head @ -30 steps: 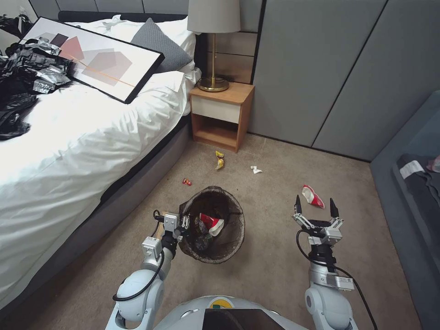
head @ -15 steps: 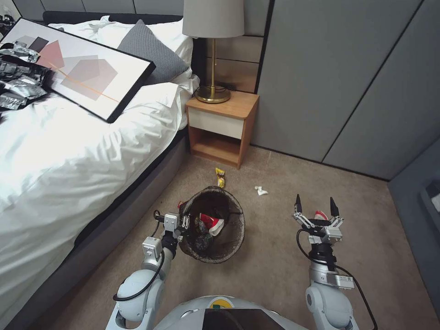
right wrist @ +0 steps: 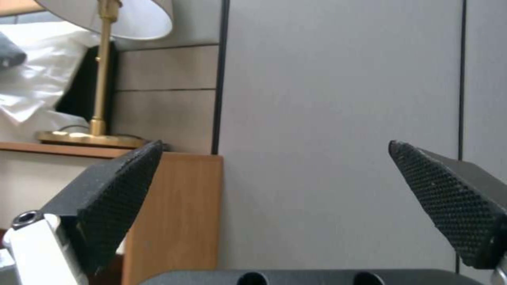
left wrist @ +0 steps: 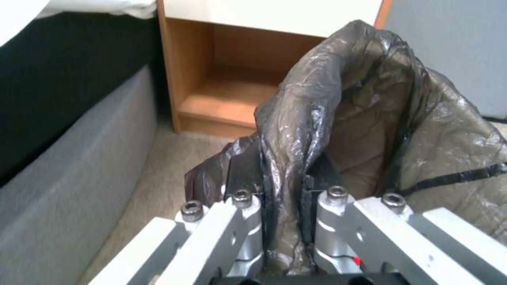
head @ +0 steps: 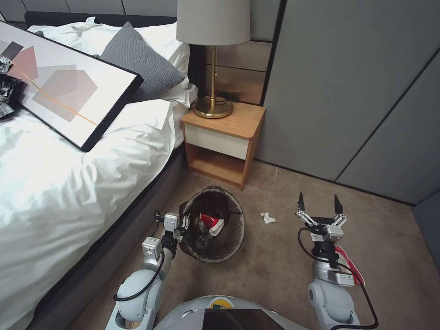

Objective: Pick up the trash bin, then pick up the garbage from the floor and place it into the trash bin.

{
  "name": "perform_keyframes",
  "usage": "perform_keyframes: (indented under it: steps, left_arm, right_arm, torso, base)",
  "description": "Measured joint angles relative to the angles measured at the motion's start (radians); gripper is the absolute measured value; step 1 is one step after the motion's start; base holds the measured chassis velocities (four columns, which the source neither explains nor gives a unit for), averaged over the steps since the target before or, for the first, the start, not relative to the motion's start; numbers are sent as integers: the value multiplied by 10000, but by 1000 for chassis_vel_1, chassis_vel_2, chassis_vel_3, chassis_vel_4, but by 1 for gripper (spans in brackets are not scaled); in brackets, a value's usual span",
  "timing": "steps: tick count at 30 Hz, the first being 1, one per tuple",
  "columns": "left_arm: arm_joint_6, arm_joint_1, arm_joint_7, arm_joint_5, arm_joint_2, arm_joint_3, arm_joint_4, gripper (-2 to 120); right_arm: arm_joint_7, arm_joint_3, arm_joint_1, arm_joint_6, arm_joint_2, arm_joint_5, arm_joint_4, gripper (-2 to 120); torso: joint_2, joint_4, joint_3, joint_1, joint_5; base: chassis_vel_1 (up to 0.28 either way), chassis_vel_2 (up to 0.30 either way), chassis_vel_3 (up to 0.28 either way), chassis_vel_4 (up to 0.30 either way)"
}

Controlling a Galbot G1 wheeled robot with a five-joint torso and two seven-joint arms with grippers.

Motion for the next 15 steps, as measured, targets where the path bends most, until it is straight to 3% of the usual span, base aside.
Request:
perform_keyframes:
  steps: [1,8,12,14,15]
  left_arm:
    - [0,5,-1,1,3,0,0,7]
    - [0,15,-2,15,22,-10,-25,7]
    - [3,61,-1,21,43,2,-76,7]
    - [4,83,0,21,52,15,-104,7]
    - [4,83,0,21,52,15,-104,7]
  right_arm:
    - [44,67,109,180,-29,-140,-110,100]
    - [241,283,260,167,-136,-395,-236,100]
    - [570,672,267,-482,-159,-785,-176,100]
    - [867,1201,117,-1479,-175,-1459,-85,100]
    - [867,1201,117,-1479,-175,-1459,-85,100]
  torso:
    - [0,9,1,1,-7]
    - [-1,5,3,3,-5]
    - [0,4,-2,0,-5]
    - [0,2,-2,-1,-5]
    - [0,2,-2,-1,-5]
  base:
    - [-70,108,116,-54]
    - [12,1,-11,0]
    - [0,0,0,0]
    - [0,0,0,0]
    - [0,0,0,0]
